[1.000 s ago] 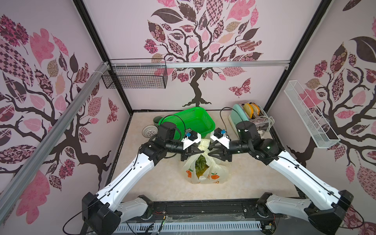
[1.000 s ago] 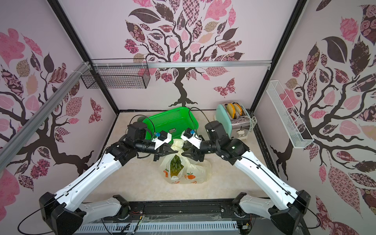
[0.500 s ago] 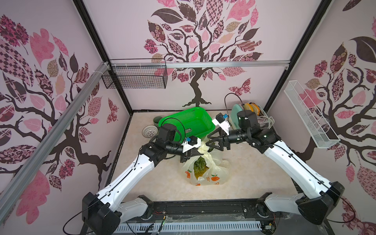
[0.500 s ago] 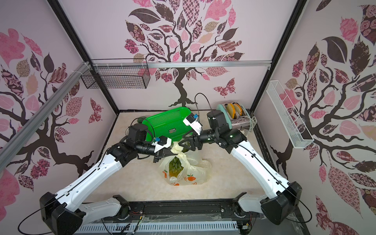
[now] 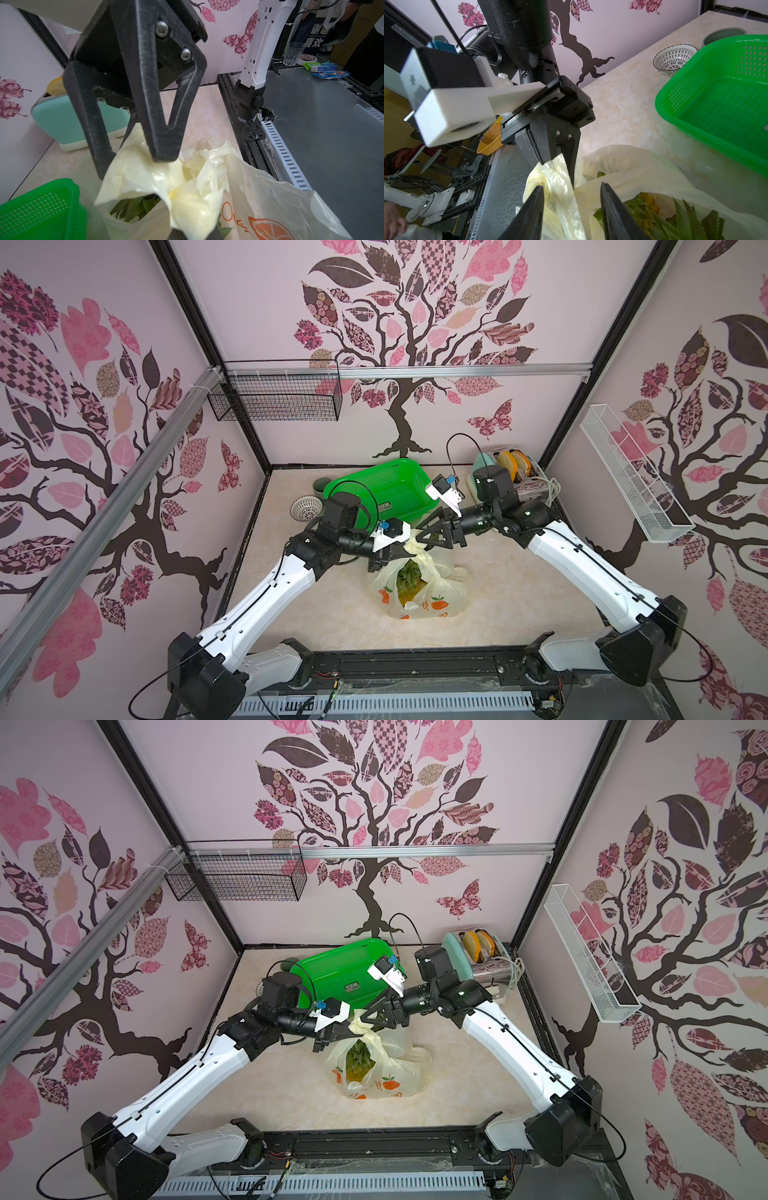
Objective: Place the pineapple into a plastic bag & tie a knot
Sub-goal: Cross the plastic bag at the center of the board.
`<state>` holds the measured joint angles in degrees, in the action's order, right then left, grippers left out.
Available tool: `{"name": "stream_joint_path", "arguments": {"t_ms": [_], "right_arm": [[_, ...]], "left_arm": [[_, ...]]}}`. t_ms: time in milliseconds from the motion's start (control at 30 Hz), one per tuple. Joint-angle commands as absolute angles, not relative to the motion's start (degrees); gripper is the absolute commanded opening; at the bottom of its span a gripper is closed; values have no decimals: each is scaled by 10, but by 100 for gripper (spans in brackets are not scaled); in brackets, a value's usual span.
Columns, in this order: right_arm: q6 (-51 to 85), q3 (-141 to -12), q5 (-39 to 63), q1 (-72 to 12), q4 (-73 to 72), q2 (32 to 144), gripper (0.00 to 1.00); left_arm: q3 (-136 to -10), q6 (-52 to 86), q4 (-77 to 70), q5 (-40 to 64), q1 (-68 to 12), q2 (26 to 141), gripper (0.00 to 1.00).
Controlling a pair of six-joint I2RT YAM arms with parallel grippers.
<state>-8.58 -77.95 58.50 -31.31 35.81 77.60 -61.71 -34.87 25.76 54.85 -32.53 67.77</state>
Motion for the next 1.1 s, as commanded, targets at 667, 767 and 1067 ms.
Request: {"name": "stream_joint_path", "arguments": {"t_ms": [667,767,1067], "right_arm": [[-100,-759,587,-316,340,764,0],[-101,-758,582,-316,339,764,0],[-102,-756,573,-316,344,761,0]], "left_arm": [[-597,-266,207,479,-327,632,63],[-593,-258,199,473,-327,617,81],[-591,-242,191,542,-328,597,84]]}}
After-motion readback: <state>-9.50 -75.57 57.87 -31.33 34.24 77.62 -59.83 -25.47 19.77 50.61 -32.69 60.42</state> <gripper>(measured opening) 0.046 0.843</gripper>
